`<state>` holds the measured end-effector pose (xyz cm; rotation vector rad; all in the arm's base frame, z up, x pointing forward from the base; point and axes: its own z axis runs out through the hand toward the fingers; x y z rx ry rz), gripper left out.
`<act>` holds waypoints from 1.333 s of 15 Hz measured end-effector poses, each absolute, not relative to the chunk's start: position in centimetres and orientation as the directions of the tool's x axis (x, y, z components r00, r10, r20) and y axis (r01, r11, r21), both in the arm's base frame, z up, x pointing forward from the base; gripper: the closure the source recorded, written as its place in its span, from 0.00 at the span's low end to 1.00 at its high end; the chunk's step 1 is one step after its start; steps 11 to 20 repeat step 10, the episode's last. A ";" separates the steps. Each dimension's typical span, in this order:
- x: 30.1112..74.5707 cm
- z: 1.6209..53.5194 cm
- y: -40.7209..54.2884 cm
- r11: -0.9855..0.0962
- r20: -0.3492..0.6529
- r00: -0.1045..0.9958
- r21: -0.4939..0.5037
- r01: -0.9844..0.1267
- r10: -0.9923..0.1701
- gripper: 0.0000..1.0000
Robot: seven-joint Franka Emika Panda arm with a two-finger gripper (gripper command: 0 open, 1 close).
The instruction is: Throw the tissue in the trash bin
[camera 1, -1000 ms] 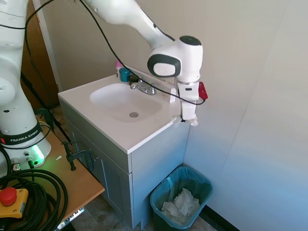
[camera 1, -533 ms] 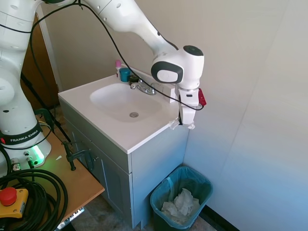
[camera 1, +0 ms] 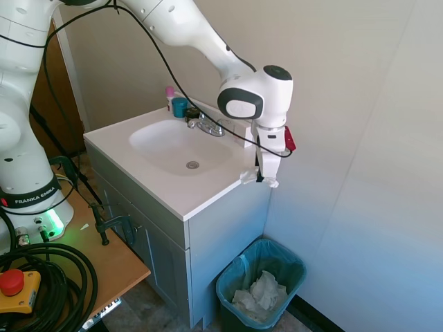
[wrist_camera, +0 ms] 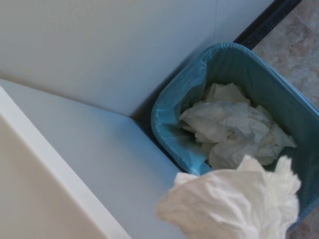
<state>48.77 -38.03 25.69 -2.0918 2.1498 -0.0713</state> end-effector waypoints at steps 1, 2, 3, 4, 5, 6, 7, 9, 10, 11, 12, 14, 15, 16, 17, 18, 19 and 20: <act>48.8 25.7 -38.1 0.031 -0.069 -0.022 -0.132 -0.991 -0.997 0.00; 48.7 25.7 -38.1 0.032 -0.071 -0.022 -0.132 -0.991 -0.997 0.00; 48.8 25.7 -38.2 0.030 -0.071 -0.021 -0.133 -0.991 -0.997 0.00; 48.8 25.8 -38.2 0.028 -0.070 -0.018 -0.137 -0.990 -0.997 0.00; 48.9 26.0 -38.3 0.024 -0.068 -0.015 -0.140 -0.990 -0.998 0.00; 49.1 26.5 -38.4 0.018 -0.063 -0.009 -0.149 -0.989 -0.998 0.00; 49.2 27.3 -38.4 0.012 -0.057 -0.003 -0.163 -0.987 -0.998 0.00; 49.2 30.0 -38.3 0.003 -0.050 0.007 -0.195 -0.981 -0.999 0.00; 48.7 31.5 -38.1 -0.002 -0.046 0.012 -0.210 -0.978 -0.999 0.00; 48.7 31.5 -38.1 -0.002 -0.046 0.012 -0.210 -0.978 -0.999 0.00; 48.7 31.5 -38.1 -0.002 -0.046 0.012 -0.210 -0.978 -0.999 0.00; 48.7 31.5 -38.1 -0.002 -0.046 0.012 -0.210 -0.978 -0.999 0.00; 48.7 31.5 -38.1 -0.002 -0.046 0.012 -0.210 -0.978 -0.999 0.00; 48.7 31.5 -38.1 -0.002 -0.046 0.012 -0.210 -0.978 -0.999 0.00; 48.7 31.5 -38.1 -0.002 -0.046 0.012 -0.210 -0.978 -0.999 0.00; 48.7 31.5 -38.1 -0.002 -0.046 0.012 -0.210 -0.978 -0.999 0.00; 48.7 31.5 -38.1 -0.002 -0.046 0.012 -0.210 -0.978 -0.999 0.00; 48.7 31.5 -38.1 -0.002 -0.046 0.012 -0.210 -0.978 -0.999 0.00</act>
